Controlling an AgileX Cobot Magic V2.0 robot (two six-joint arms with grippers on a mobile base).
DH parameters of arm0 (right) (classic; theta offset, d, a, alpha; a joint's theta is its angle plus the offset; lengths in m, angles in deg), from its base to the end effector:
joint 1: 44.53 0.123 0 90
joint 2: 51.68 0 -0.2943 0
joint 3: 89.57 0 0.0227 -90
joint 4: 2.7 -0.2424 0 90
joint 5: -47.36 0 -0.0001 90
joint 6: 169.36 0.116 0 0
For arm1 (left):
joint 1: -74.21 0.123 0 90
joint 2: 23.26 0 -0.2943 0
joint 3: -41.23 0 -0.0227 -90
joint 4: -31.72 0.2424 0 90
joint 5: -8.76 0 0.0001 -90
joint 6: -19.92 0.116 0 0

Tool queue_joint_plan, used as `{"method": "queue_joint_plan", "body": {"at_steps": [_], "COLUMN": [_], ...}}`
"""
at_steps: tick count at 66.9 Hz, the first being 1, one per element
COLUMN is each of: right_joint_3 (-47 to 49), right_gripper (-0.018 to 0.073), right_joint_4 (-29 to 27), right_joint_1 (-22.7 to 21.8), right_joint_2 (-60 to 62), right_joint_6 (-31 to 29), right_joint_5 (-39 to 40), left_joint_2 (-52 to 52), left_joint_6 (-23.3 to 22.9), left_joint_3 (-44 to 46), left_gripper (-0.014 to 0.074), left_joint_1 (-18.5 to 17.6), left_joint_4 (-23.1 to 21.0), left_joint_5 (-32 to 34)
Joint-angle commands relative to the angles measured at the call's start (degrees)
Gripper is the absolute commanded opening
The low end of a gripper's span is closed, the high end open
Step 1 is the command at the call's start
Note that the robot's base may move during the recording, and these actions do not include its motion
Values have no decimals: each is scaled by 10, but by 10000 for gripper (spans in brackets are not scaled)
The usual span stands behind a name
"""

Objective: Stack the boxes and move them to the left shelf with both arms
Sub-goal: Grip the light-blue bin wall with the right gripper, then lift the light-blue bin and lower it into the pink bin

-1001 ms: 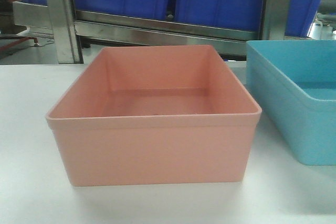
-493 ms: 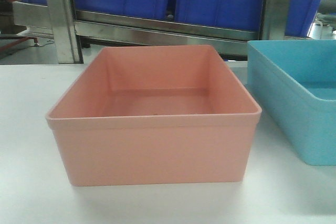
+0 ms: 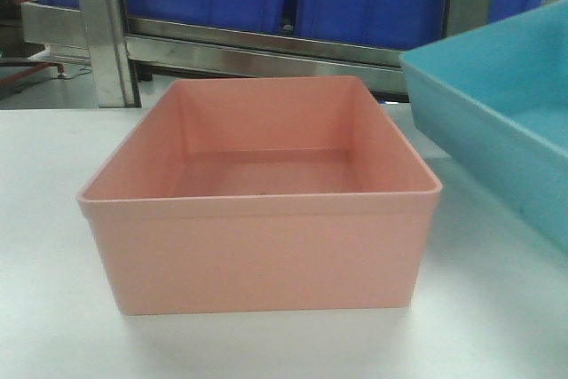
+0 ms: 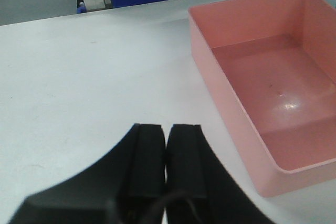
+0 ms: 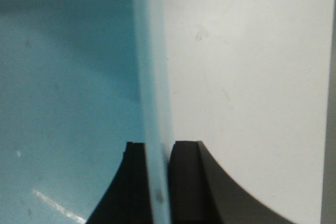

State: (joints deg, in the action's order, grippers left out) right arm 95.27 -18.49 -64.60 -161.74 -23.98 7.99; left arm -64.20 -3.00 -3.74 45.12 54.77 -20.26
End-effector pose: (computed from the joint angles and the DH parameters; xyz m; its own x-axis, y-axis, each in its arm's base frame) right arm 0.3907 -0.1214 0.2658 -0.7904 -0.1090 -0.6028 -0.0629 0.9933 -0.0971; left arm 0.1179 -0.0404 0.3113 -0.3547 0.1481 -0.9232 0.3093 0.9504 0.0337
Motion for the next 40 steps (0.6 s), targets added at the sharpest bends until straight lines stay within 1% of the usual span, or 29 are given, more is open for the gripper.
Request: {"method": "queue_joint_plan", "body": {"at_steps": [1,6,9,22,34,37,40], "right_joint_3": [17,17,17,17,17,17,17], "right_gripper": [53,53,53,55,55,55,55], "right_joint_4": [-85,-103,-104,-104,-104,-104,-100], "right_joint_1": [0,4,9,52,122,138,163], "right_joint_2": [86,119,142,219,252,253,253], "right_joint_6": [13,40,61,190,359,385,413], "right_joint_5": [-9,-30,-43,-100,-118,-118,-116], "left_joint_2": [0,0,0,0,0,0,0], "left_joint_6": [-1,-1,-1,-1,-1,-1,-1], "left_joint_3": [16,16,16,16,16,16,16], "left_gripper": [-10,-10,-10,-10,-10,-10,-10], "left_joint_1": [-4,-4,-4,-4,-4,-4,-4], "left_joint_4": [11,11,11,11,11,11,11], "left_joint_5": [36,36,36,37,37,37,37]}}
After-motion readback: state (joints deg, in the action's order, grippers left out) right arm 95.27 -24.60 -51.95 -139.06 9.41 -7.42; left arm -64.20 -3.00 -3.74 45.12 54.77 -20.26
